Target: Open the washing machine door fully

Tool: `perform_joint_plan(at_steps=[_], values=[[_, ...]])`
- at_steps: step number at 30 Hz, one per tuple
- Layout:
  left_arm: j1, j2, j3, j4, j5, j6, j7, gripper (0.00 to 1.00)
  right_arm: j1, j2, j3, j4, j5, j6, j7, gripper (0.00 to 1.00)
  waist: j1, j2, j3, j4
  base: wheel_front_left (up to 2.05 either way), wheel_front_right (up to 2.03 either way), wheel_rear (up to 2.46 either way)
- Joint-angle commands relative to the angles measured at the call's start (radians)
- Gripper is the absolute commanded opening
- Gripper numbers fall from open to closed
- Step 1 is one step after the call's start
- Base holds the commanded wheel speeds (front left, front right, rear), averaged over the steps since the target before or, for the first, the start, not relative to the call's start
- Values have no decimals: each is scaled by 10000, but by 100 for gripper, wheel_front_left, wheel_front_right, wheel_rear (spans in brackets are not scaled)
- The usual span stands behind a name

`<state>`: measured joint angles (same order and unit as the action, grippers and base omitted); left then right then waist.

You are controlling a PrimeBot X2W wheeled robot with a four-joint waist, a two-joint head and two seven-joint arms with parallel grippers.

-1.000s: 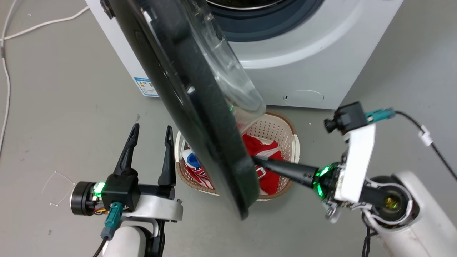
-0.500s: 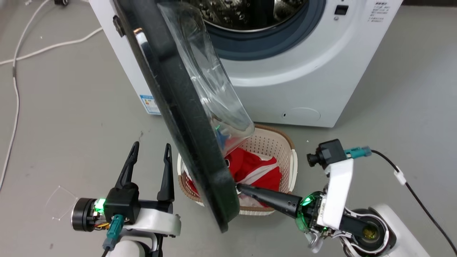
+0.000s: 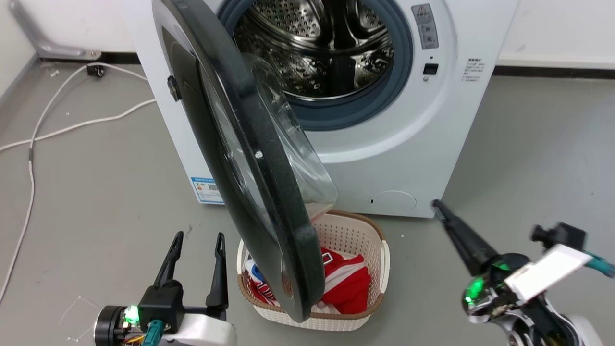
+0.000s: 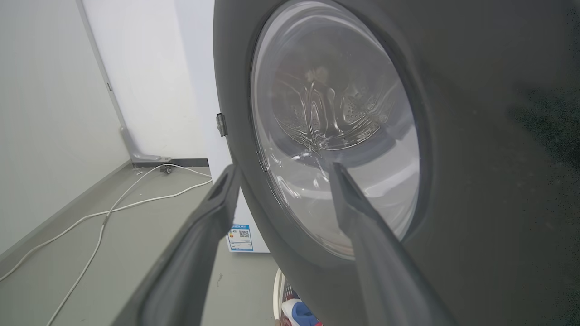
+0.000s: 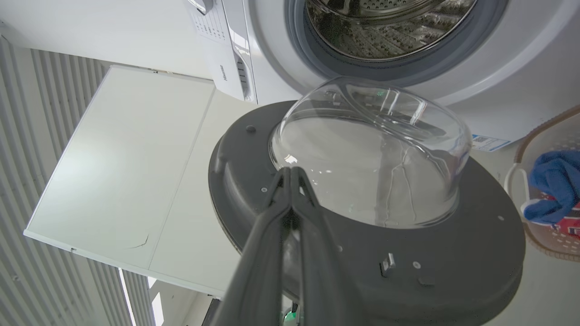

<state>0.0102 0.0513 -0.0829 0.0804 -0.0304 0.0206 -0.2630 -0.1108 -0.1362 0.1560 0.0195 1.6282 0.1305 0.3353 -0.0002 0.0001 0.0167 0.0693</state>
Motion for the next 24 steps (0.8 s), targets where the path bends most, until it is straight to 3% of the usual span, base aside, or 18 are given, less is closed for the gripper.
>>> perform_joint_plan(at_steps=[1,8,10,11,13,18,24], values=[[150,-14,72,-52,21,30,-26,100,282,71,-339,-137,-186,3,-443,0,2,-1,-185,-55,0,0,0],[476,-16,190,-140,13,51,-28,100,1048,186,-1383,-547,-1359,3,-2607,0,2,-1,-363,-184,0,0,0],[535,-16,223,-161,11,49,-28,100,1228,135,-1483,-674,-1911,5,-3269,48,2,-1,-400,-232,0,0,0],[550,-16,240,-172,9,58,-28,100,1329,33,-1510,-732,-2367,5,-3691,100,2,-1,-414,-256,0,0,0],[582,-16,258,-177,10,71,-28,100,1426,-43,-1468,-774,-2834,5,-4134,100,2,-1,-426,-280,0,0,0],[630,-14,325,-197,31,93,-26,100,1826,-565,-1006,-836,-6164,3,-5881,100,2,-1,-465,-402,0,0,0],[581,-15,318,-254,50,87,-26,100,1965,111,-1732,-1684,-11076,3,-5994,100,2,-1,-426,-487,0,0,0]])
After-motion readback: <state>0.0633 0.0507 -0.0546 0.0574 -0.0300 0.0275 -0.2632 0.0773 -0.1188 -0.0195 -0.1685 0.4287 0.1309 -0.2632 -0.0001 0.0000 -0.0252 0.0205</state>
